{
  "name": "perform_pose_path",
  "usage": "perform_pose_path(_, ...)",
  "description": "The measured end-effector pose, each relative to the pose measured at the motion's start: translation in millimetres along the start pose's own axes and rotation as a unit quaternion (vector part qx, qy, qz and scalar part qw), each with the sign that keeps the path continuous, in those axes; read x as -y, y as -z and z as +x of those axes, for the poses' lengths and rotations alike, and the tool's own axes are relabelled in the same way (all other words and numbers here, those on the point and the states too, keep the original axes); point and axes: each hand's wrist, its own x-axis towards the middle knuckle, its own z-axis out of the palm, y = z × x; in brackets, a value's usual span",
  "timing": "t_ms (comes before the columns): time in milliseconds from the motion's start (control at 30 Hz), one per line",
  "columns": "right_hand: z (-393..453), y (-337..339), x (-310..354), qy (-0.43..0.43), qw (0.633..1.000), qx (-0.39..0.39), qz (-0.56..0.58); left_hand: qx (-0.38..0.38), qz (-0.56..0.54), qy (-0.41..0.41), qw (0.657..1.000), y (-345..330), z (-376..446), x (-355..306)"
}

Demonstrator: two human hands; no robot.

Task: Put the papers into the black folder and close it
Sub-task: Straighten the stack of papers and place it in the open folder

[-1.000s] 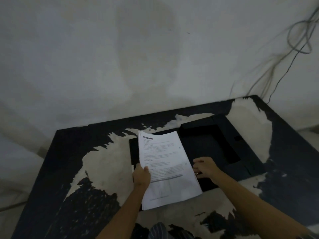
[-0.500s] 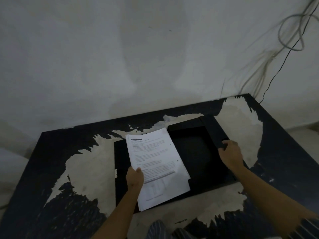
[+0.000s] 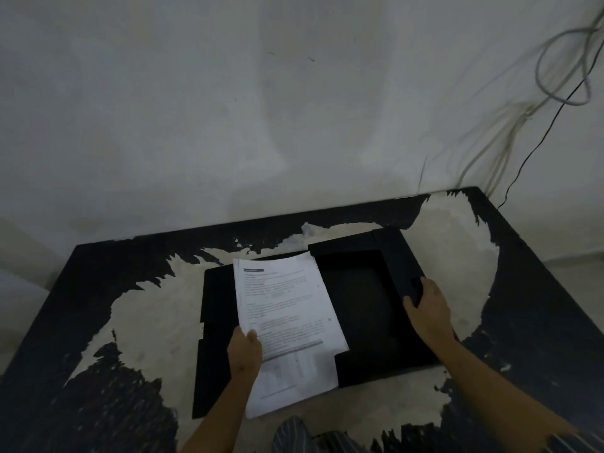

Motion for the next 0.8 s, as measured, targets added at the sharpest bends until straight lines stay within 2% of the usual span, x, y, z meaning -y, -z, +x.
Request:
perform_pose_path(133,0.1,-0.3,-4.9,0.011,1.000,-0.006,-0.010,-0.003,0.003,-0.011,1.000,-4.9,1.0,-5.8)
perform_pose_path(267,1.1,-0.6,-8.7,0.025,1.000,-0.006,0.000,0.029,0.020,-0.016,0.999,-21.9,3.3,-18.5)
perform_pose_path(467,1.8,-0.8,-12.2,0.036,0.999,-0.008,0.000,0.066,0.150,-0.035,0.986,-53.1,-1.5,-42.2)
perform_pose_path(800,3.1,0.1,-13.0,0.028,1.000,0.005,0.012,0.183,0.222,0.004,0.958,-104.0,-29.2,-85.9)
